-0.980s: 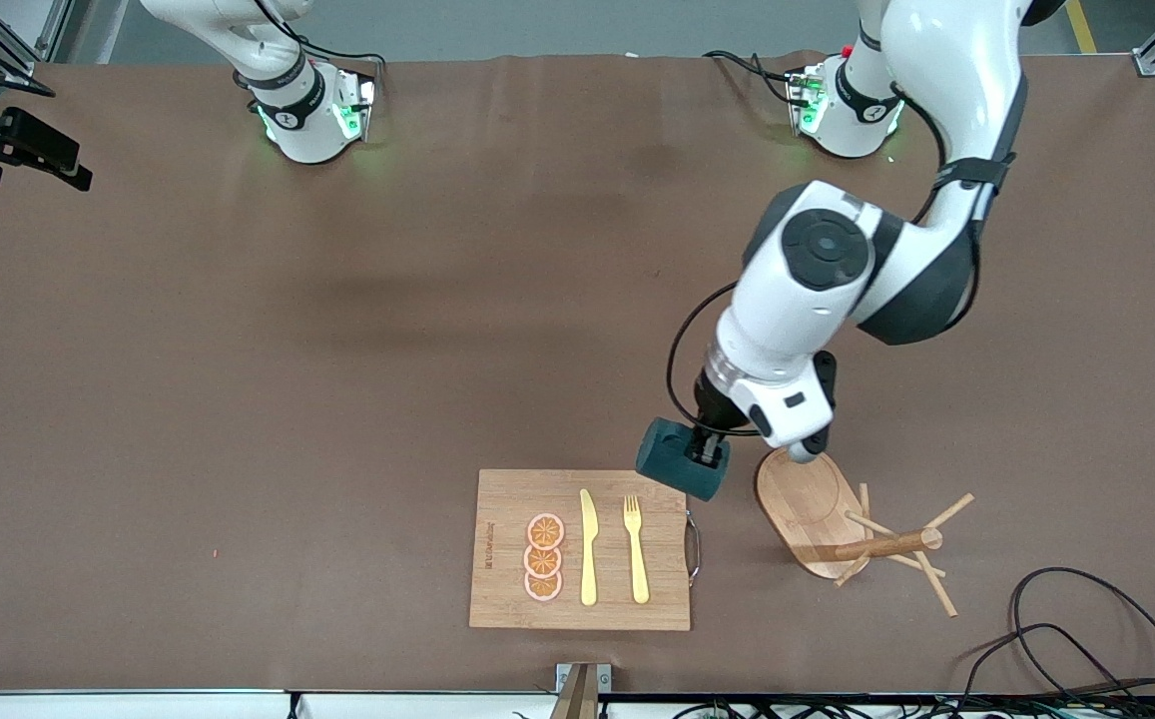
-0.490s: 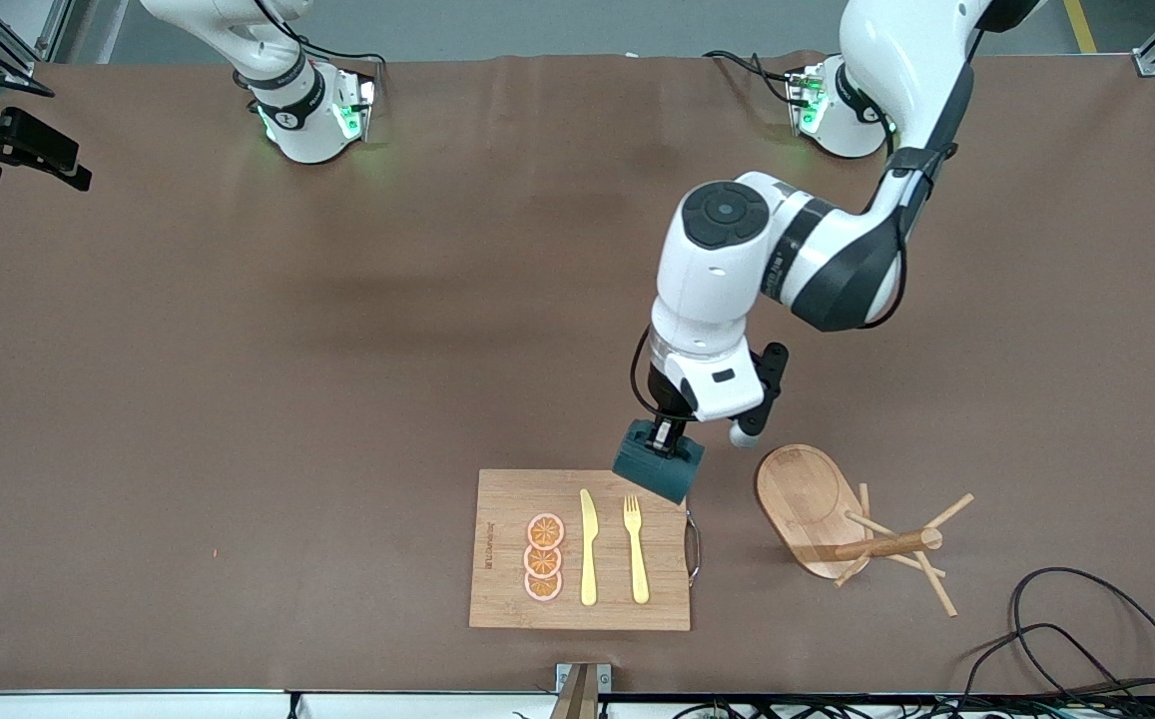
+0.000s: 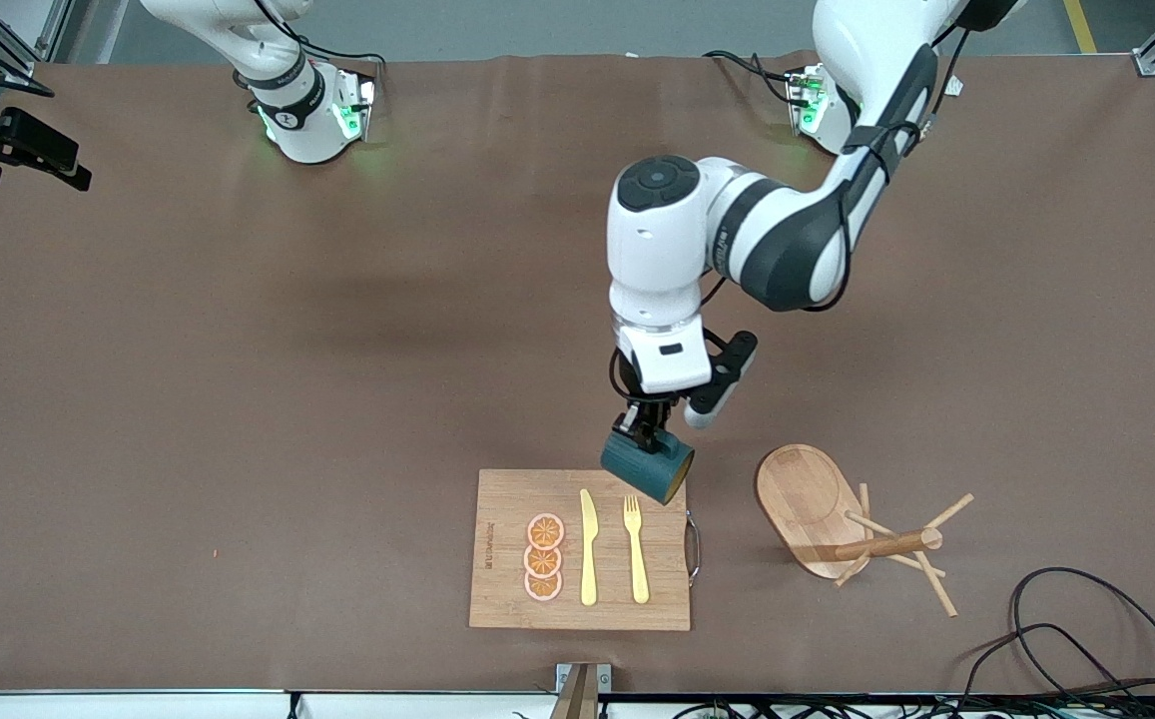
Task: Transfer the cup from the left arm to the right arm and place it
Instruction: 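Lift the teal mug off the stand and carry it toward the table center, then lower the teal mug upright onto the table with the left gripper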
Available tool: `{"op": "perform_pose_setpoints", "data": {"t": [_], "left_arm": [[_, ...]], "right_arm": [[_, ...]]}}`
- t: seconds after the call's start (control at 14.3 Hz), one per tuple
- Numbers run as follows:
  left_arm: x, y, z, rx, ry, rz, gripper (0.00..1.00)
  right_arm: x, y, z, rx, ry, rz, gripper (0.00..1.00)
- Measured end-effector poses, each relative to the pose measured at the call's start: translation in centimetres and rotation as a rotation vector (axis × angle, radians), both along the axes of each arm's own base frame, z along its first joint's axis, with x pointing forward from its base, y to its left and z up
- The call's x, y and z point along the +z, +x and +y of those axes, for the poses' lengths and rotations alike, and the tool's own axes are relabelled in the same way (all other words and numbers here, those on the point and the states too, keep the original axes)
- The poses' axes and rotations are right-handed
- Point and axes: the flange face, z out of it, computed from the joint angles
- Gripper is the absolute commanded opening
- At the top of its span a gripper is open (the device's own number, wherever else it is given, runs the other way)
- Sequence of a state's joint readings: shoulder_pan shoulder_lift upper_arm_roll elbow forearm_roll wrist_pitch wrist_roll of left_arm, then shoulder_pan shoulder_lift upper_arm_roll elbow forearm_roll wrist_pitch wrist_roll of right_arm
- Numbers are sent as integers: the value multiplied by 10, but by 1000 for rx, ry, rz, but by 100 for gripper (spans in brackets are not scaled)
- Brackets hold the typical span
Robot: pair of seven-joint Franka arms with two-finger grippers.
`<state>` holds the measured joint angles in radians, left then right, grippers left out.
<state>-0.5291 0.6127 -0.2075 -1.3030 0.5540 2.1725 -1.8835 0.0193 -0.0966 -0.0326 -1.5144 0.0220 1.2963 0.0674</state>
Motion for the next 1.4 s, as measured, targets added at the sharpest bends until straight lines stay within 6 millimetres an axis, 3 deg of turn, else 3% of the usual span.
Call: {"op": "perform_pose_setpoints", "data": {"t": [0.35, 0.56, 0.7, 0.84, 0.98, 1.19, 1.4], "left_arm": [[-29, -45, -44, -56, 150, -147, 0], [-49, -70, -72, -177, 259, -241, 0], [-79, -103, -106, -303, 340, -302, 0], [-106, -150, -143, -403, 415, -352, 1], [-129, -189, -167, -480, 522, -414, 2], [-184, -227, -184, -578, 681, -542, 4], [-228, -252, -191, -640, 798, -640, 4]], "right_arm": [[-2, 3, -1, -3, 0, -3, 100], [-19, 21, -11, -23, 0, -6, 100], [-36, 38, -13, -29, 6, -7, 100], [-54, 52, -13, -31, 13, 10, 100], [-76, 64, -17, -37, 13, 41, 100], [-111, 83, -35, -68, 13, 79, 100], [-132, 93, -37, -72, 16, 104, 100]]}}
